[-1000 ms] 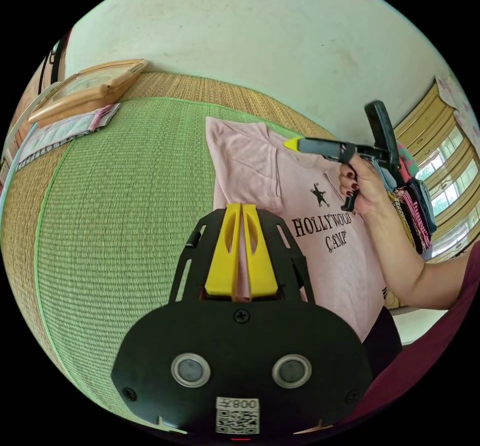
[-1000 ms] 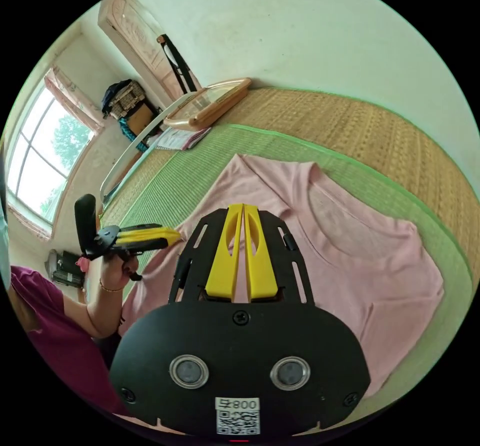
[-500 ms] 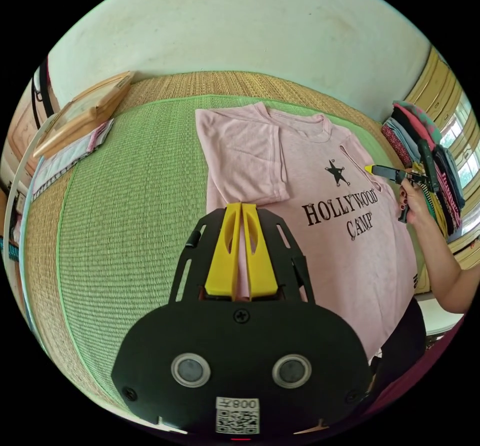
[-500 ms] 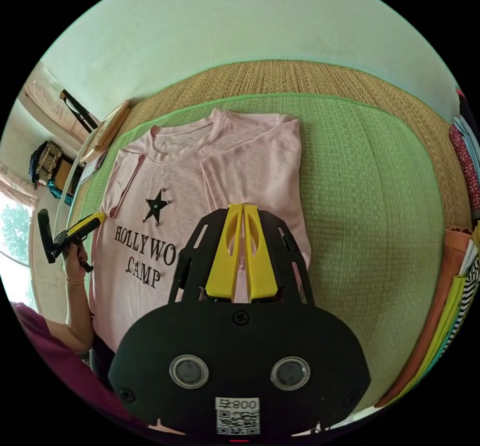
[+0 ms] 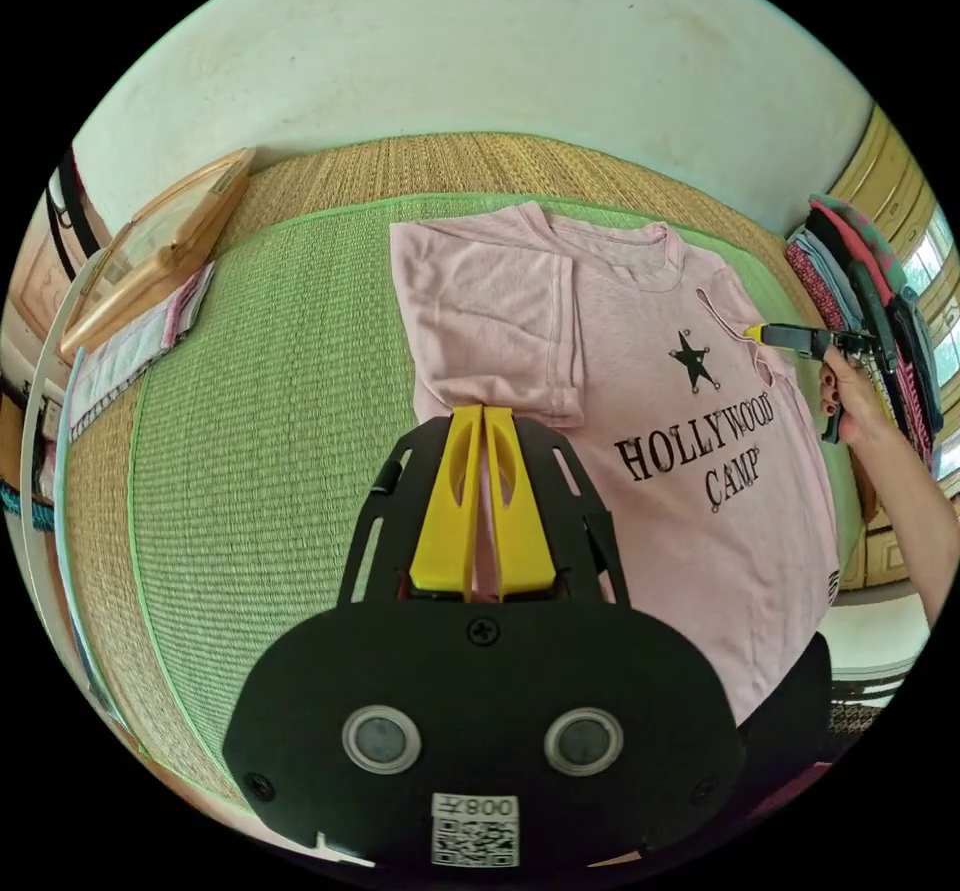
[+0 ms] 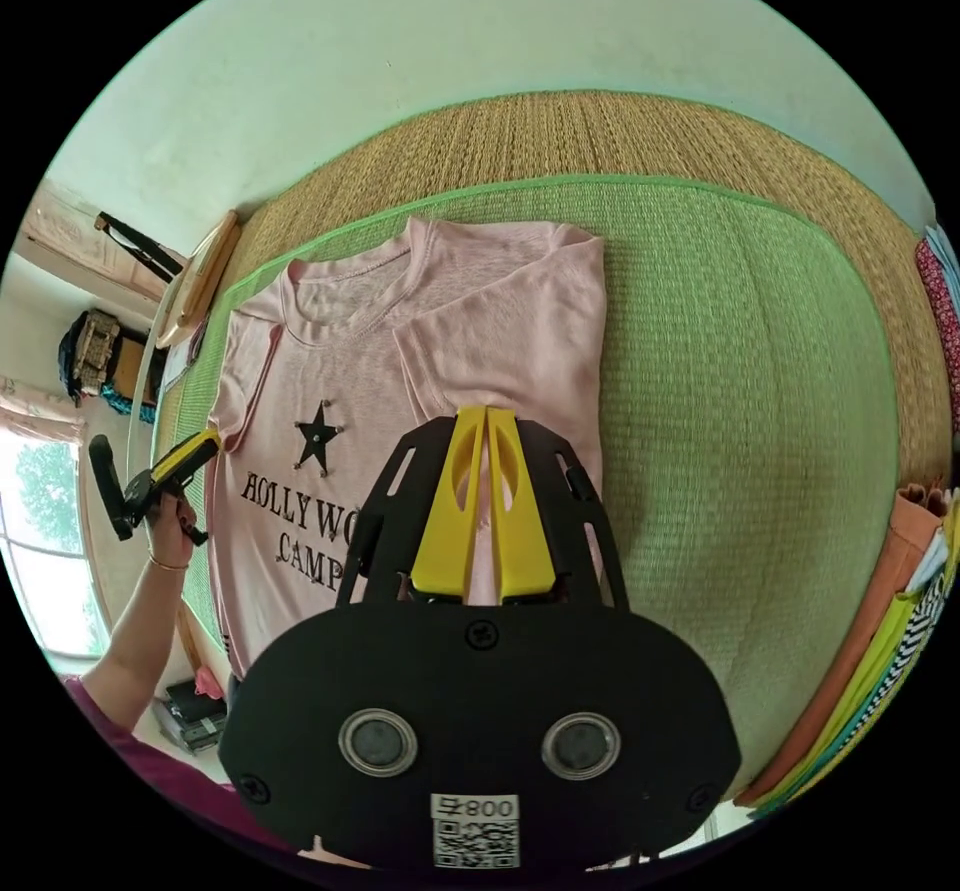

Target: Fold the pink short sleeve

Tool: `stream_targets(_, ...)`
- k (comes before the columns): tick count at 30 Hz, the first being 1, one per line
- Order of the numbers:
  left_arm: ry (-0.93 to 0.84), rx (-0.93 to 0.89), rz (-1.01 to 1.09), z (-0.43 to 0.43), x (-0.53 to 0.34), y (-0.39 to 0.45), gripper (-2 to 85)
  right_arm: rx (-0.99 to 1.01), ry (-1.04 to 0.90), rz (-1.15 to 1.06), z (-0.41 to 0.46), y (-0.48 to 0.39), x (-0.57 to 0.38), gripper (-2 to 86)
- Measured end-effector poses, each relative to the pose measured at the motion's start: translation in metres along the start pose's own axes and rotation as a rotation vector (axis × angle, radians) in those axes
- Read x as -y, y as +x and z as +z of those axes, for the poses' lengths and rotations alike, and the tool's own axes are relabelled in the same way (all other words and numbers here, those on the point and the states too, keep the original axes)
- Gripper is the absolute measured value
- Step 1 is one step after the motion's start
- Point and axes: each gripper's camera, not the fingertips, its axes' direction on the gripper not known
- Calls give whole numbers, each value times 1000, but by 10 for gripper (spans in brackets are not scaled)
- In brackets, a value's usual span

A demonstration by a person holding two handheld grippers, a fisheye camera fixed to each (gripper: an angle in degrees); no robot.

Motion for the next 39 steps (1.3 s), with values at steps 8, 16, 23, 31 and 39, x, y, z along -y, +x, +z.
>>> stream_targets(8, -37, -184, -119, -53, -100, -15, 3, 88, 0, -7, -75, 38, -92, 1)
stream_targets(16, -87, -353, -259, -101, -234, -36, 17, 246, 19, 63, -154, 92, -250, 3)
stream_targets(23, -115, -407, -398, -135, -345, -49, 42, 344, 107, 248, -222, 149, -398, 20)
stream_targets(31, -140, -486, -427, -146, -378, -45, 79, 293, -12, 223, -228, 151, -432, 91)
stream_targets(39, -197, -473, -360, -152, -363, -29, 93, 221, -176, 130, -205, 133, -401, 111)
